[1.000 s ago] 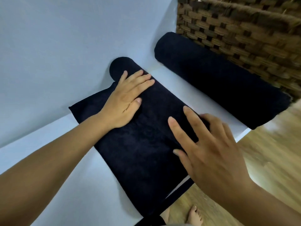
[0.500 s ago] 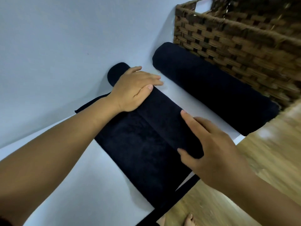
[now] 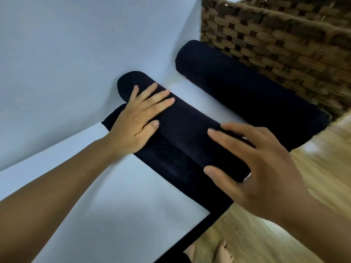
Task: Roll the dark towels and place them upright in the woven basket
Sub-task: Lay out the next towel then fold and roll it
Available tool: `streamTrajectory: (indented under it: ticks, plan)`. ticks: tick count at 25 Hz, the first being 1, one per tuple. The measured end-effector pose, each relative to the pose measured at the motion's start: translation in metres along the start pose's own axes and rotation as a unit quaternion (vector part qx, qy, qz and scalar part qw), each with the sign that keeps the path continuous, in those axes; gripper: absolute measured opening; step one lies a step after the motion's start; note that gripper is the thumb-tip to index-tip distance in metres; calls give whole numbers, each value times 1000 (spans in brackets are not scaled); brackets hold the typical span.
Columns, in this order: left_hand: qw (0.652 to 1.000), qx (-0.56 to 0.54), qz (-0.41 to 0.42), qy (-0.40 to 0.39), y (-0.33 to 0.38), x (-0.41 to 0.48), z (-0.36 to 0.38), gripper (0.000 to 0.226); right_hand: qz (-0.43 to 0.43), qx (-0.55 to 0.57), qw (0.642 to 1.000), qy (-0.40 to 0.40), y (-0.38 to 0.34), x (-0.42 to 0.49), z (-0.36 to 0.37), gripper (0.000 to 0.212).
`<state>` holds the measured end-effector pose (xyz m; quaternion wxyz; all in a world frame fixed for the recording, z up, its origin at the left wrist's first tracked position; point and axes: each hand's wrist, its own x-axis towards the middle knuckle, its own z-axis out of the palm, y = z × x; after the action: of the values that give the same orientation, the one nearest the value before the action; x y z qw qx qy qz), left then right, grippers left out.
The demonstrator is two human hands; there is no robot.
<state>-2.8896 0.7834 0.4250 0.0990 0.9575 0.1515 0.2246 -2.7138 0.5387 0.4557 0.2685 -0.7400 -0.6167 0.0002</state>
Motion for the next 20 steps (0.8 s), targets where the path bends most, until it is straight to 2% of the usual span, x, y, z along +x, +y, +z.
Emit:
streamTrajectory:
  ticks: [2, 4, 8, 12, 17, 20]
  plan:
    - [1000, -8, -11, 10, 3, -22, -2, 55, 46, 61, 993, -91, -1, 8, -7, 78]
    - [999, -15, -17, 27, 7, -36, -9, 50, 42, 67, 986, -146, -2, 8, -6, 82]
    - [998, 12, -11, 61, 6, 5, -26, 40, -6, -60, 997, -45, -20, -10, 13, 67]
    - [995, 56, 68, 45, -8, 38, -10, 45, -42, -138, 988, 49, -40, -26, 38, 56]
    - [997, 33, 66, 13, -7, 87, 12, 49, -1, -142, 988, 66, -14, -7, 32, 54]
    - [998, 40, 47, 30, -8, 77, 16, 50, -20, -152, 985, 74, -8, -4, 34, 52]
